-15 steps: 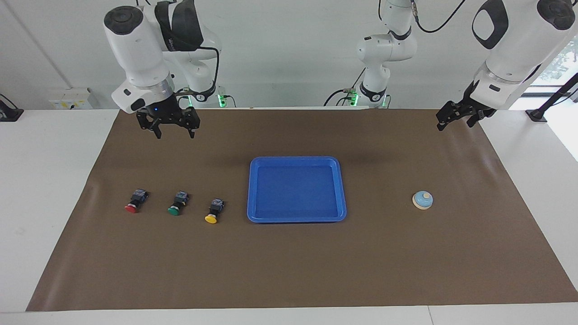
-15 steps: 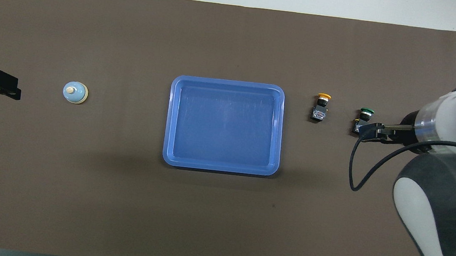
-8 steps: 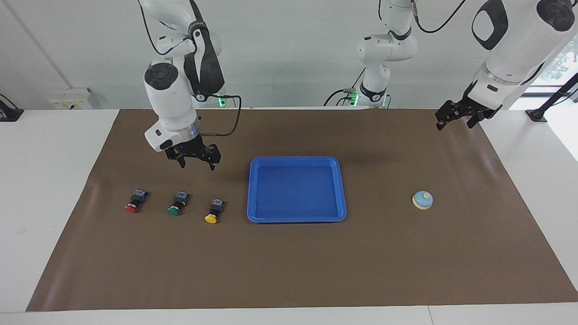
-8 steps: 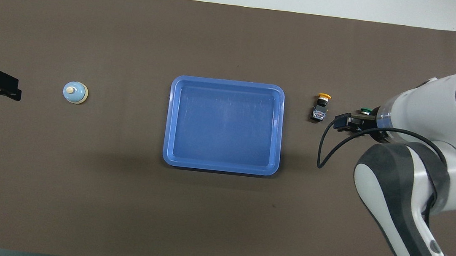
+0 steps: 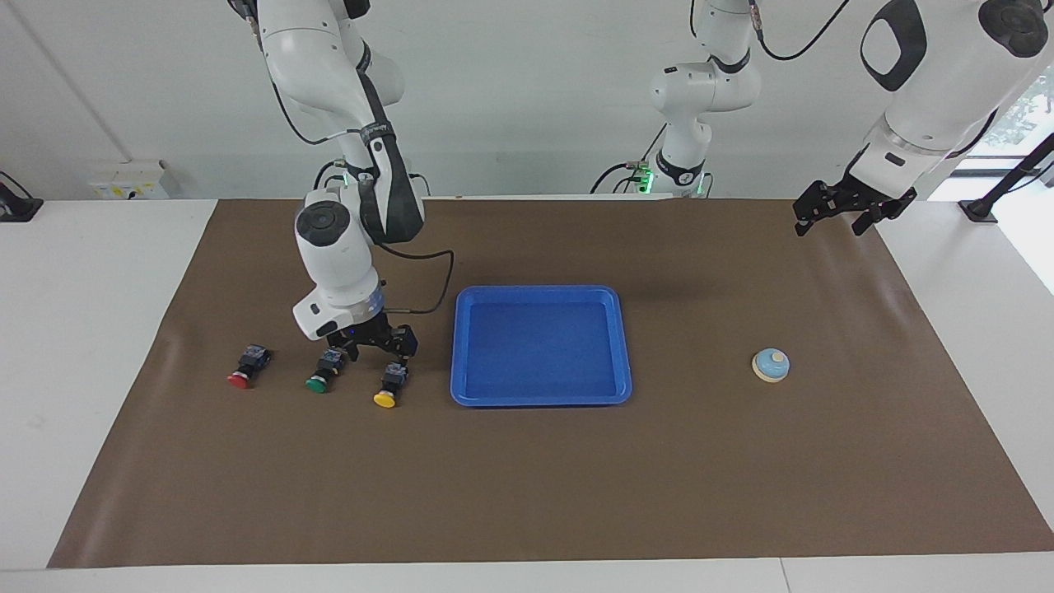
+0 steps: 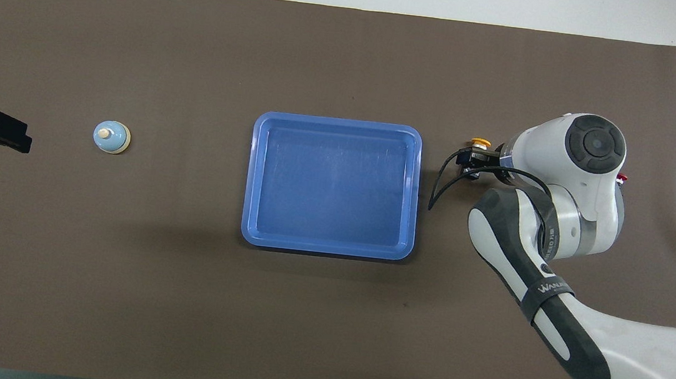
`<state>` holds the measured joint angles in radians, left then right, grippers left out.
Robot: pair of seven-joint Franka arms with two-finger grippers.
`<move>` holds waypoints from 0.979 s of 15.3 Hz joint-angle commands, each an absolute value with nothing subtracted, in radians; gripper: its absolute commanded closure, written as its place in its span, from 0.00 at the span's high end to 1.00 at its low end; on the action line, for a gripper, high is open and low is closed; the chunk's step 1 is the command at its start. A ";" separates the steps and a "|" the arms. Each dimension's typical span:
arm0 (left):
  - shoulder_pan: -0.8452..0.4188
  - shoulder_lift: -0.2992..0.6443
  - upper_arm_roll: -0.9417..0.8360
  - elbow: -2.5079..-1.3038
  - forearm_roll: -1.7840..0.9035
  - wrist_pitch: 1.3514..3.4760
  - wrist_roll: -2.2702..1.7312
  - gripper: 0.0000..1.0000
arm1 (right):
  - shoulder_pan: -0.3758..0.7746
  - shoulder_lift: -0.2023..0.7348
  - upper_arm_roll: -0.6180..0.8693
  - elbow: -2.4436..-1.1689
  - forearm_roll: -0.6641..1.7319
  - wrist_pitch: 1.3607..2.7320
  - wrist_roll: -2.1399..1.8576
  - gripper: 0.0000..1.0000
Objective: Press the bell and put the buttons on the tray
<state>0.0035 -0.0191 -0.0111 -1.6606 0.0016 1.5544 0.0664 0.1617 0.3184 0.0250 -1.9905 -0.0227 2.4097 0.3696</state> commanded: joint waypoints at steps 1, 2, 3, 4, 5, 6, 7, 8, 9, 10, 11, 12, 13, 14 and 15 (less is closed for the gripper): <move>-0.006 -0.021 0.002 -1.643 -0.014 1.539 0.077 1.00 | 0.161 0.353 0.028 -1.956 -0.029 2.441 0.391 1.00; -0.006 -0.021 0.002 -1.643 -0.014 1.539 0.077 1.00 | 0.161 0.366 0.028 -1.941 -0.029 2.441 0.391 1.00; -0.006 -0.021 0.003 -1.643 -0.014 1.539 0.075 1.00 | 0.172 0.376 0.028 -1.939 -0.028 2.450 0.393 1.00; -0.005 -0.021 0.003 -1.643 -0.014 1.539 0.075 1.00 | 0.178 0.382 0.026 -1.939 -0.028 2.465 0.397 1.00; -0.002 -0.021 0.003 -1.643 -0.014 1.539 0.075 1.00 | 0.181 0.391 0.028 -1.939 -0.028 2.474 0.400 1.00; 0.000 -0.021 0.003 -1.643 -0.014 1.539 0.075 1.00 | 0.183 0.400 0.028 -1.939 -0.028 2.477 0.408 1.00; 0.002 -0.021 0.003 -1.643 -0.014 1.539 0.075 1.00 | 0.183 0.402 0.028 -1.940 -0.029 2.479 0.419 1.00; 0.003 -0.021 0.003 -1.643 -0.014 1.539 0.075 1.00 | 0.190 0.403 0.026 -1.940 -0.029 2.479 0.417 1.00; 0.003 -0.021 0.003 -1.643 -0.014 1.539 0.075 1.00 | 0.190 0.405 0.026 -1.940 -0.031 2.477 0.416 0.99; 0.003 -0.021 0.003 -1.643 -0.014 1.539 0.075 1.00 | 0.187 0.405 0.026 -1.940 -0.031 2.477 0.414 0.88; 0.003 -0.021 0.003 -1.643 -0.014 1.539 0.075 1.00 | 0.186 0.405 0.026 -1.940 -0.031 2.476 0.414 0.65; 0.003 -0.021 0.003 -1.643 -0.014 1.539 0.075 1.00 | 0.186 0.405 0.026 -1.940 -0.031 2.473 0.416 0.40; 0.003 -0.021 0.003 -1.643 -0.014 1.539 0.075 1.00 | 0.187 0.405 0.026 -1.940 -0.031 2.471 0.417 0.13; 0.003 -0.021 0.003 -1.643 -0.014 1.539 0.075 1.00 | 0.187 0.405 0.026 -1.940 -0.031 2.468 0.417 0.00; 0.003 -0.021 0.003 -1.643 -0.014 1.539 0.075 1.00 | 0.189 0.405 0.026 -1.940 -0.031 2.467 0.416 0.00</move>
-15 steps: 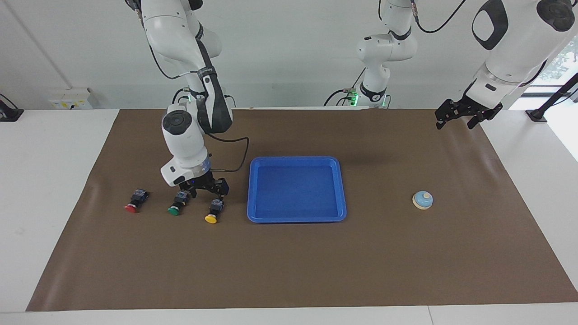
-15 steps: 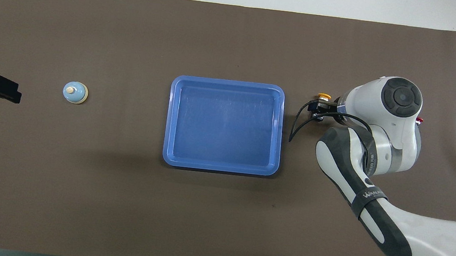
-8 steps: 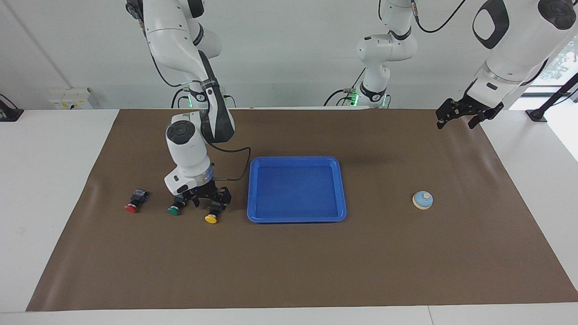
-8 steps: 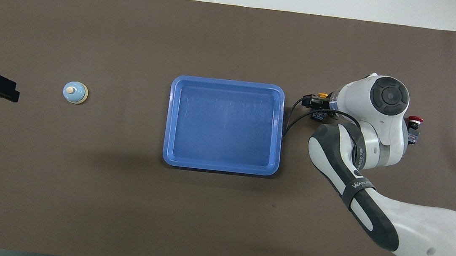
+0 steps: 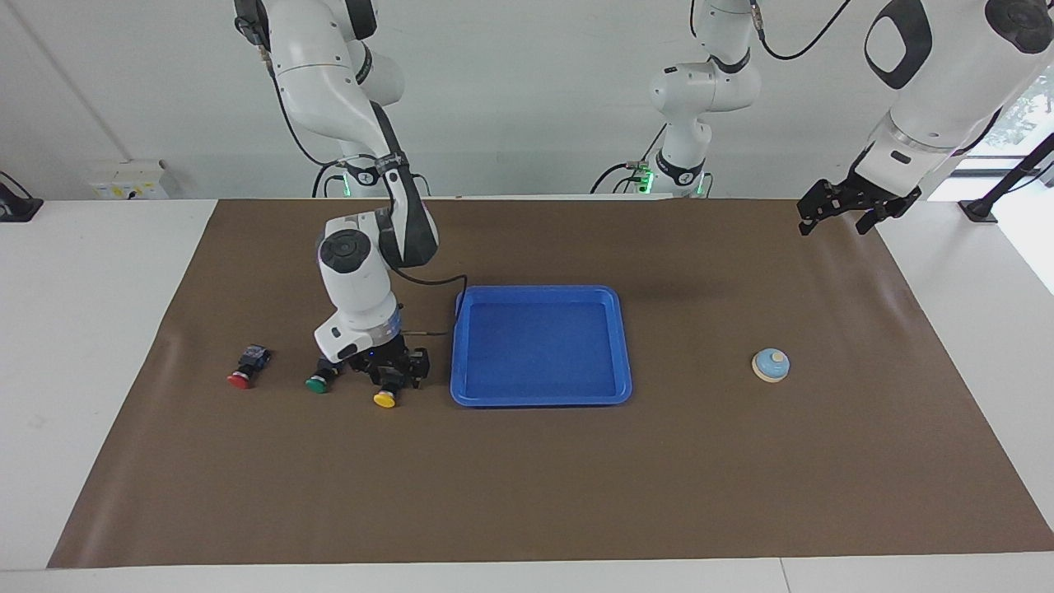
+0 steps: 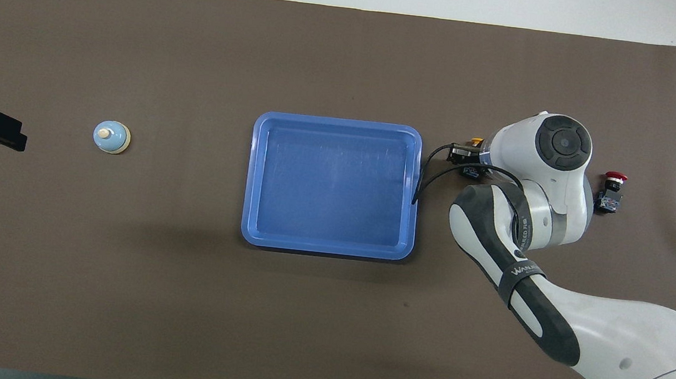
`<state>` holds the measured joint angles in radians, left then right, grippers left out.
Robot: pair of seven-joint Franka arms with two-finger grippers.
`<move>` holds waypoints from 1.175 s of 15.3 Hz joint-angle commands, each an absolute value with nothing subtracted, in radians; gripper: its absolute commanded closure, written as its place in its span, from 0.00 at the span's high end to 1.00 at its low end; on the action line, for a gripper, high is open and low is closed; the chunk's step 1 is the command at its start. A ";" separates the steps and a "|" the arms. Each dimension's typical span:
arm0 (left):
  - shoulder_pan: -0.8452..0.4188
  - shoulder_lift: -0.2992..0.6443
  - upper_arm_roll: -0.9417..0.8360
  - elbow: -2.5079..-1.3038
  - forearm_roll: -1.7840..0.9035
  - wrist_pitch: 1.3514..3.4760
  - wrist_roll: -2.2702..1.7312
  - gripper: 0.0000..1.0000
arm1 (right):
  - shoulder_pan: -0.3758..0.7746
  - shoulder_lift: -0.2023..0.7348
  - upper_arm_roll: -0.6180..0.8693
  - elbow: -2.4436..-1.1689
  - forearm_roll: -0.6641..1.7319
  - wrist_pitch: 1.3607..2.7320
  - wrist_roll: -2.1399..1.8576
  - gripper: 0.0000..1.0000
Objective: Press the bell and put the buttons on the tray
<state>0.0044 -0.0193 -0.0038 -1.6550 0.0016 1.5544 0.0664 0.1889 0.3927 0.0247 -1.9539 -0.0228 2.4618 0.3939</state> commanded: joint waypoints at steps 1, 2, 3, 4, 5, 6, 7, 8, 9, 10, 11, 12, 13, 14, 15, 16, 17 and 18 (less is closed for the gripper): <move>0.003 -0.021 0.003 -1.643 -0.014 1.539 0.075 1.00 | 0.190 0.403 0.026 -1.939 -0.031 2.464 0.417 0.00; 0.003 -0.021 0.003 -1.643 -0.014 1.539 0.075 1.00 | 0.190 0.403 0.026 -1.939 -0.031 2.462 0.416 0.00; 0.003 -0.021 0.003 -1.643 -0.014 1.539 0.075 1.00 | 0.189 0.403 0.026 -1.937 -0.031 2.459 0.414 0.00; 0.003 -0.021 0.003 -1.643 -0.014 1.539 0.075 1.00 | 0.189 0.402 0.026 -1.931 -0.031 2.451 0.413 0.00; 0.003 -0.021 0.003 -1.643 -0.014 1.539 0.075 1.00 | 0.189 0.397 0.026 -1.919 -0.031 2.432 0.411 0.00; 0.003 -0.021 0.003 -1.643 -0.014 1.539 0.075 1.00 | 0.190 0.394 0.026 -1.884 -0.031 2.381 0.411 0.00; 0.003 -0.021 0.003 -1.643 -0.014 1.539 0.075 1.00 | 0.195 0.394 0.028 -1.834 -0.031 2.305 0.411 0.00; 0.003 -0.021 0.003 -1.643 -0.014 1.539 0.075 1.00 | 0.202 0.393 0.028 -1.781 -0.028 2.234 0.411 0.00; 0.003 -0.021 0.003 -1.643 -0.014 1.539 0.075 1.00 | 0.228 0.391 0.028 -1.740 -0.017 2.174 0.417 0.00; 0.003 -0.021 0.003 -1.643 -0.014 1.539 0.075 1.00 | 0.253 0.390 0.028 -1.705 -0.014 2.121 0.423 0.00; 0.003 -0.021 0.003 -1.643 -0.014 1.539 0.075 1.00 | 0.277 0.381 0.028 -1.681 -0.014 2.082 0.448 0.00; 0.003 -0.021 0.003 -1.643 -0.014 1.539 0.075 1.00 | 0.305 0.376 0.028 -1.675 -0.014 2.065 0.475 0.00; 0.003 -0.021 0.003 -1.643 -0.014 1.539 0.075 1.00 | 0.342 0.371 0.028 -1.675 -0.012 2.060 0.507 0.00; 0.003 -0.021 0.003 -1.643 -0.014 1.539 0.075 1.00 | 0.371 0.367 0.028 -1.680 -0.012 2.062 0.546 0.00; 0.003 -0.021 0.003 -1.643 -0.014 1.539 0.075 1.00 | 0.392 0.367 0.028 -1.684 -0.012 2.066 0.584 0.00; 0.003 -0.021 0.003 -1.643 -0.014 1.539 0.075 1.00 | 0.412 0.364 0.028 -1.690 -0.012 2.071 0.603 0.00; 0.003 -0.021 0.003 -1.643 -0.014 1.539 0.075 1.00 | 0.428 0.362 0.028 -1.707 -0.012 2.080 0.615 0.00; 0.003 -0.021 0.003 -1.643 -0.014 1.539 0.075 1.00 | 0.440 0.364 0.028 -1.724 -0.012 2.104 0.638 0.00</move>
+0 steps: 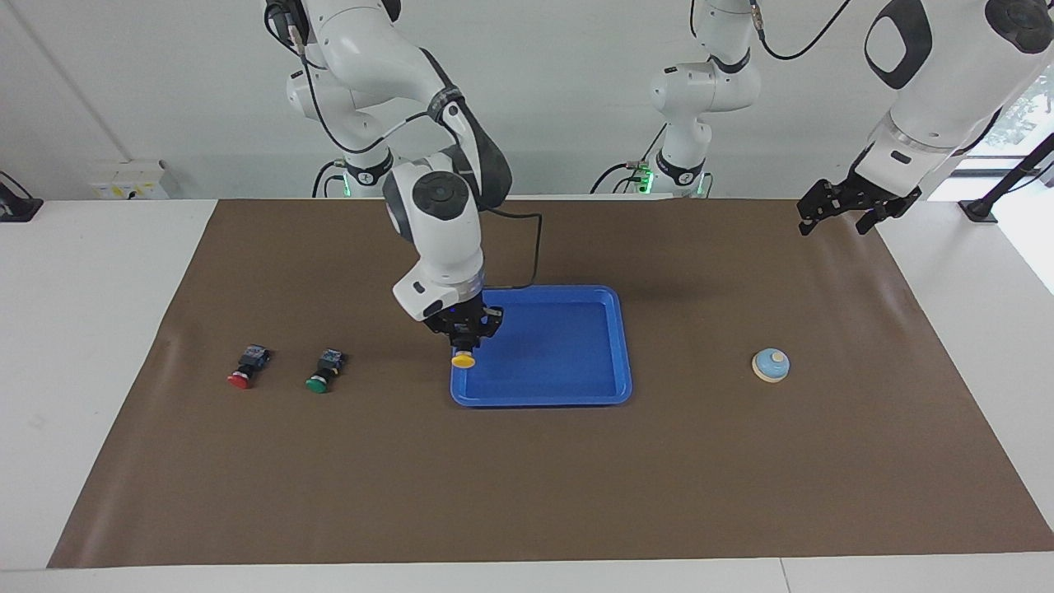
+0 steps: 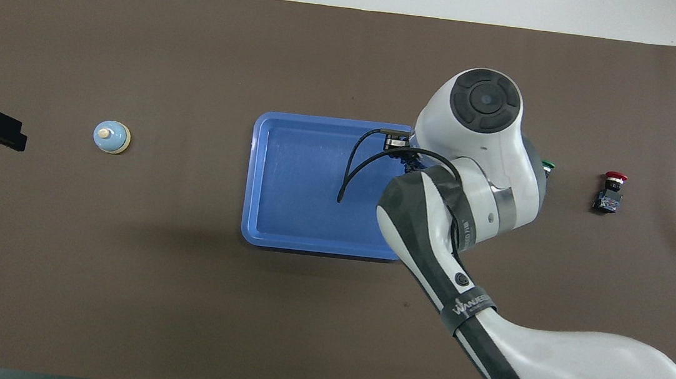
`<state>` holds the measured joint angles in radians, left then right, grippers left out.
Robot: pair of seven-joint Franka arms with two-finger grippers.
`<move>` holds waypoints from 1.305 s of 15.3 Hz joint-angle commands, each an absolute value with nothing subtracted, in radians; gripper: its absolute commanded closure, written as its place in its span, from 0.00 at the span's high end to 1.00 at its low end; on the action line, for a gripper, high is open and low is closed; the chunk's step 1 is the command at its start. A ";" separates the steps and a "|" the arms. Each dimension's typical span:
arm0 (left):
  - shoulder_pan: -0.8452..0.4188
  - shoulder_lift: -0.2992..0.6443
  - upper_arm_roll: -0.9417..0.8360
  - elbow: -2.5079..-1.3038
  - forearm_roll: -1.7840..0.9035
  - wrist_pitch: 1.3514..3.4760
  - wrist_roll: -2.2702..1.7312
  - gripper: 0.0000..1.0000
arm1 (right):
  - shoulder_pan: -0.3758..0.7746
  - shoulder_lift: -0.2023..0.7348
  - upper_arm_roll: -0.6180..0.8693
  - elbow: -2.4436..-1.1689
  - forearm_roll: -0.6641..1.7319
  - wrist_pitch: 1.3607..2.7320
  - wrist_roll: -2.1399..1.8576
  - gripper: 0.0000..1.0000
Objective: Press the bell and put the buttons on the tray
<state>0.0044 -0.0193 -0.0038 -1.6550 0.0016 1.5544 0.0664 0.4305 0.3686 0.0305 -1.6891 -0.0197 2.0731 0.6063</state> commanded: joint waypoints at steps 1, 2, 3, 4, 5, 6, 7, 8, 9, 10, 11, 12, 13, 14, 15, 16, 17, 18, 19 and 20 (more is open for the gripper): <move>0.003 -0.021 0.003 -1.643 -0.014 1.539 0.075 1.00 | 0.454 0.364 0.028 -1.747 -0.012 2.135 0.659 0.00; 0.003 -0.021 0.003 -1.643 -0.014 1.539 0.075 1.00 | 0.463 0.365 0.028 -1.778 -0.012 2.172 0.669 0.00; 0.003 -0.021 0.003 -1.643 -0.014 1.539 0.075 1.00 | 0.465 0.364 0.028 -1.807 -0.012 2.207 0.670 0.00; 0.003 -0.021 0.003 -1.643 -0.014 1.539 0.075 1.00 | 0.465 0.364 0.028 -1.827 -0.012 2.233 0.672 0.00; 0.003 -0.021 0.003 -1.643 -0.014 1.539 0.075 1.00 | 0.466 0.367 0.031 -1.841 -0.011 2.253 0.684 0.00; 0.003 -0.021 0.003 -1.643 -0.014 1.539 0.075 1.00 | 0.474 0.370 0.032 -1.851 -0.009 2.267 0.689 0.00; 0.003 -0.021 0.003 -1.643 -0.014 1.539 0.075 1.00 | 0.486 0.371 0.032 -1.871 -0.009 2.290 0.690 0.00; 0.003 -0.021 0.003 -1.643 -0.014 1.539 0.075 1.00 | 0.486 0.371 0.031 -1.891 -0.009 2.322 0.693 0.00; 0.003 -0.021 0.003 -1.643 -0.014 1.539 0.075 1.00 | 0.488 0.373 0.032 -1.907 -0.009 2.344 0.701 0.00; 0.003 -0.021 0.003 -1.643 -0.014 1.539 0.075 1.00 | 0.491 0.374 0.032 -1.914 -0.009 2.352 0.703 0.00; 0.003 -0.021 0.003 -1.643 -0.014 1.539 0.075 1.00 | 0.492 0.374 0.032 -1.914 -0.009 2.350 0.703 0.00; 0.003 -0.021 0.003 -1.643 -0.014 1.539 0.075 1.00 | 0.492 0.374 0.032 -1.917 -0.009 2.349 0.703 0.00; 0.003 -0.021 0.003 -1.643 -0.014 1.539 0.075 1.00 | 0.492 0.374 0.032 -1.922 -0.009 2.353 0.707 0.00; 0.003 -0.021 0.003 -1.643 -0.014 1.539 0.075 1.00 | 0.492 0.373 0.032 -1.924 -0.009 2.353 0.727 0.00; 0.003 -0.021 0.003 -1.643 -0.014 1.539 0.075 1.00 | 0.494 0.371 0.032 -1.924 -0.009 2.353 0.751 0.22; 0.003 -0.021 0.003 -1.643 -0.014 1.539 0.075 1.00 | 0.506 0.371 0.032 -1.925 -0.009 2.352 0.773 0.99; 0.003 -0.021 0.003 -1.643 -0.014 1.539 0.075 1.00 | 0.518 0.370 0.031 -1.922 -0.009 2.339 0.781 1.00; 0.003 -0.021 0.003 -1.643 -0.014 1.539 0.075 1.00 | 0.518 0.368 0.031 -1.921 -0.009 2.330 0.782 1.00; 0.003 -0.021 0.003 -1.643 -0.014 1.539 0.075 1.00 | 0.518 0.365 0.031 -1.916 -0.009 2.316 0.782 1.00; 0.003 -0.021 0.003 -1.643 -0.014 1.539 0.075 1.00 | 0.514 0.359 0.031 -1.908 -0.009 2.290 0.782 1.00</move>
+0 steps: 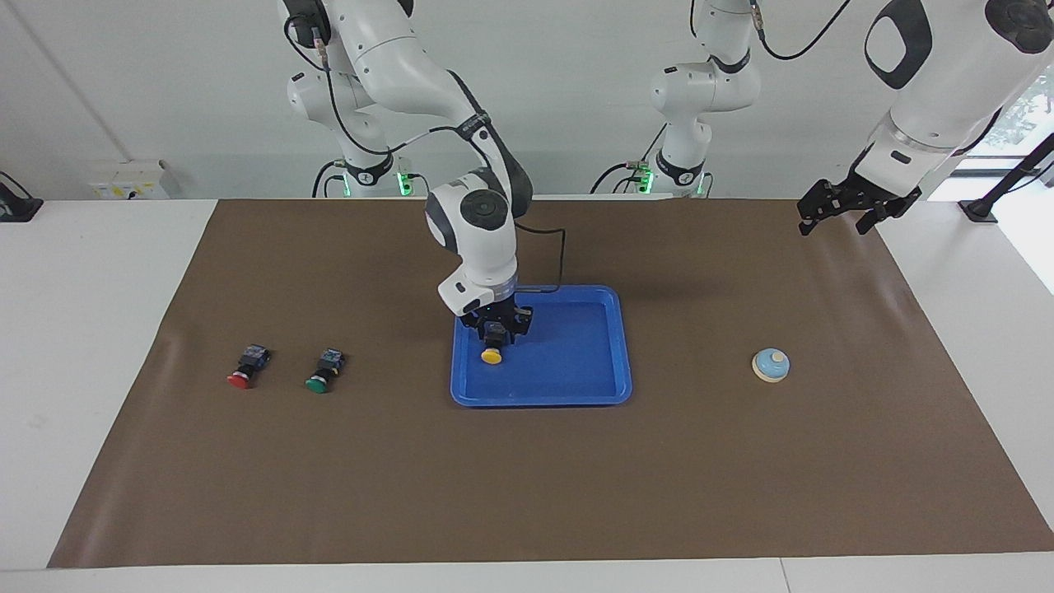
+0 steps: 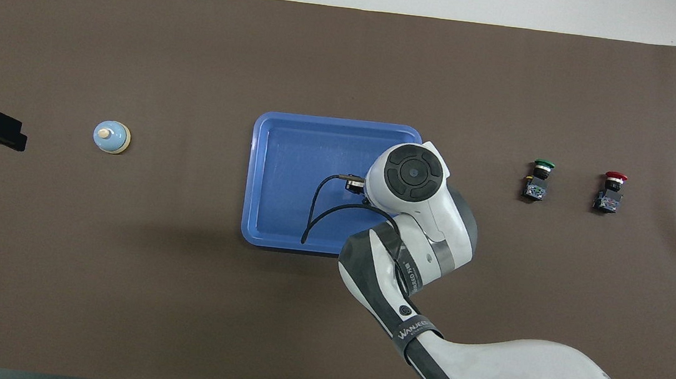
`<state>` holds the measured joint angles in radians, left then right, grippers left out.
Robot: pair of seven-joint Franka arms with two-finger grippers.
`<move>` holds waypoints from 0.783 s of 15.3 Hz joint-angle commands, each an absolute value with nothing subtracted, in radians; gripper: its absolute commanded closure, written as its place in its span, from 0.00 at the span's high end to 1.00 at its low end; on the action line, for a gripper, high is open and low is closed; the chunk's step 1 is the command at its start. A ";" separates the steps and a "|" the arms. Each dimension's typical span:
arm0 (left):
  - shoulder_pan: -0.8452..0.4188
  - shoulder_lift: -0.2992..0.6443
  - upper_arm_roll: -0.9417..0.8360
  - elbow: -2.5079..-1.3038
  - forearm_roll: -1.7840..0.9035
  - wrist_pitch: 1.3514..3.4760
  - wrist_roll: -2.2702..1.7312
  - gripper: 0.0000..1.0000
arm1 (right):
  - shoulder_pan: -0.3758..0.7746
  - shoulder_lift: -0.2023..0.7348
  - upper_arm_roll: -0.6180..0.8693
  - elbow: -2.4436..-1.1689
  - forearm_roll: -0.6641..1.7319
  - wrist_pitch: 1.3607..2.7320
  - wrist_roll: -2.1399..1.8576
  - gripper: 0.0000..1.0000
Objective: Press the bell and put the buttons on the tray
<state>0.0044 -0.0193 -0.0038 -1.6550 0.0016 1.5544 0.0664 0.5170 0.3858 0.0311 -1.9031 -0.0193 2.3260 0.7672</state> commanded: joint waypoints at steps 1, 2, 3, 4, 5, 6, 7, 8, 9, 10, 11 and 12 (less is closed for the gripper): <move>0.003 -0.021 0.003 -1.643 -0.014 1.539 0.075 1.00 | 0.508 0.347 0.031 -1.896 -0.009 2.264 0.779 1.00; 0.003 -0.021 0.003 -1.643 -0.014 1.539 0.075 1.00 | 0.503 0.333 0.028 -1.884 -0.009 2.234 0.776 1.00; 0.003 -0.021 0.003 -1.643 -0.014 1.539 0.075 1.00 | 0.499 0.318 0.022 -1.870 -0.009 2.202 0.773 1.00; 0.003 -0.021 0.003 -1.643 -0.014 1.539 0.075 1.00 | 0.482 0.302 0.020 -1.858 -0.009 2.175 0.770 1.00; 0.003 -0.021 0.003 -1.643 -0.014 1.539 0.075 1.00 | 0.459 0.284 0.021 -1.849 -0.011 2.148 0.764 1.00; 0.003 -0.021 0.003 -1.643 -0.014 1.539 0.075 1.00 | 0.436 0.263 0.021 -1.842 -0.011 2.126 0.749 1.00; 0.003 -0.021 0.003 -1.643 -0.014 1.539 0.075 1.00 | 0.408 0.243 0.021 -1.841 -0.011 2.111 0.723 1.00; 0.003 -0.021 0.003 -1.643 -0.014 1.539 0.075 1.00 | 0.378 0.227 0.020 -1.841 -0.011 2.097 0.689 1.00; 0.003 -0.021 0.003 -1.643 -0.014 1.539 0.075 1.00 | 0.342 0.218 0.020 -1.839 -0.012 2.083 0.646 1.00; 0.003 -0.021 0.003 -1.643 -0.014 1.539 0.075 1.00 | 0.310 0.215 0.020 -1.838 -0.012 2.076 0.599 1.00; 0.003 -0.021 0.003 -1.643 -0.014 1.539 0.075 1.00 | 0.272 0.213 0.020 -1.838 -0.012 2.071 0.547 1.00; 0.003 -0.021 0.003 -1.643 -0.014 1.539 0.075 1.00 | 0.226 0.213 0.020 -1.838 -0.017 2.071 0.490 1.00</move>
